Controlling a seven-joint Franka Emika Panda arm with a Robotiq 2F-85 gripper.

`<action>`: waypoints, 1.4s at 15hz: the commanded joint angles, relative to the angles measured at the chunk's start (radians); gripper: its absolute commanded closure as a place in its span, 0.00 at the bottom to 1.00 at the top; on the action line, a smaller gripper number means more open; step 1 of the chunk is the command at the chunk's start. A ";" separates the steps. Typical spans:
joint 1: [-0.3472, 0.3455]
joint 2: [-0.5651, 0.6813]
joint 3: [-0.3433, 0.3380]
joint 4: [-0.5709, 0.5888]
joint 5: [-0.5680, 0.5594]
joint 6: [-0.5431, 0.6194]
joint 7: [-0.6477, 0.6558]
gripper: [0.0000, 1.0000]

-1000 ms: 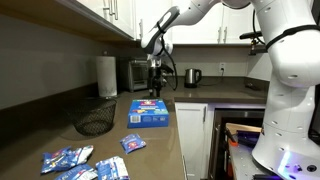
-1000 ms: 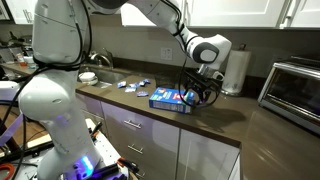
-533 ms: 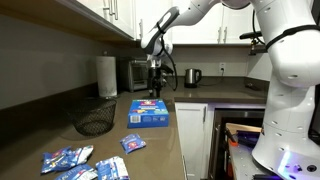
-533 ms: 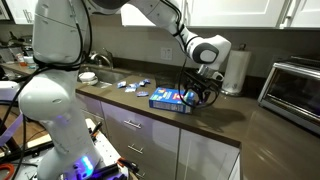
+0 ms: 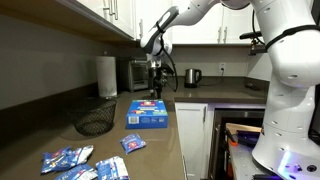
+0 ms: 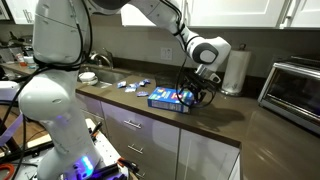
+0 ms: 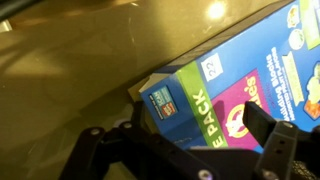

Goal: Move the blue box to the left and make it stand

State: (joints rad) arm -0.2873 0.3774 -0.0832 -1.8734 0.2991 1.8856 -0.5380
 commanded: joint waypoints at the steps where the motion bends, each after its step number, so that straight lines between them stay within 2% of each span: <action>1: -0.024 0.022 0.013 0.039 0.044 -0.077 -0.049 0.00; 3: -0.026 0.029 0.013 0.048 0.060 -0.106 -0.062 0.00; 13: -0.010 0.031 -0.001 0.057 0.011 -0.062 -0.048 0.00; 21: -0.015 0.032 0.003 0.057 0.024 -0.054 -0.059 0.00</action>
State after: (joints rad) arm -0.2905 0.3983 -0.0857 -1.8334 0.3216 1.8251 -0.5665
